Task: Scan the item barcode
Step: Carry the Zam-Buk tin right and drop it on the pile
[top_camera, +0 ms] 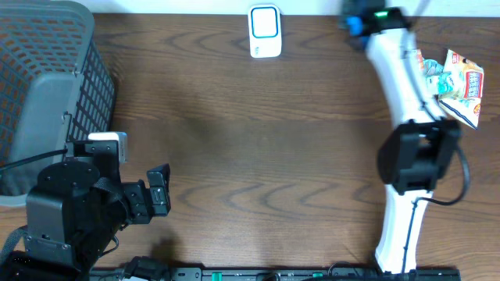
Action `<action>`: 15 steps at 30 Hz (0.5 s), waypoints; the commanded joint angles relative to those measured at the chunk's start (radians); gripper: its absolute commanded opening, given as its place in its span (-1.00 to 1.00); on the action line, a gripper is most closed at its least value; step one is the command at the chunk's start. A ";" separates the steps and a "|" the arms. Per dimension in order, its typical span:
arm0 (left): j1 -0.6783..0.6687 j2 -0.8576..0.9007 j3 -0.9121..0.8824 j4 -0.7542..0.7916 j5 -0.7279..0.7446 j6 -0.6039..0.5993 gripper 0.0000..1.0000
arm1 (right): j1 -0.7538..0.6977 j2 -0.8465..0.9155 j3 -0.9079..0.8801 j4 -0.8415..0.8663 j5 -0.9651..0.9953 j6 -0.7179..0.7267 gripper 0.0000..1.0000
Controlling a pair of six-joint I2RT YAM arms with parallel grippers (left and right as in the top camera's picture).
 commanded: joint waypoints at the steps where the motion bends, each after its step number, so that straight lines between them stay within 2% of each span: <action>1: 0.003 -0.001 0.009 -0.001 -0.002 -0.005 0.95 | -0.141 -0.010 0.006 -0.195 0.054 0.018 0.08; 2: 0.003 -0.001 0.009 -0.001 -0.002 -0.005 0.95 | -0.164 -0.010 0.006 -0.235 0.054 0.018 0.09; 5: 0.003 -0.001 0.009 -0.001 -0.002 -0.005 0.96 | -0.232 -0.010 0.006 -0.313 0.054 0.018 0.42; 10: 0.003 -0.001 0.009 -0.001 -0.002 -0.005 0.95 | -0.315 -0.011 0.006 -0.392 0.052 0.039 0.51; 12: 0.003 -0.001 0.009 -0.001 -0.002 -0.005 0.96 | -0.339 -0.016 0.006 -0.424 0.048 0.045 0.72; 15: 0.003 -0.001 0.009 -0.001 -0.002 -0.005 0.96 | -0.357 -0.033 0.006 -0.462 0.032 0.045 0.89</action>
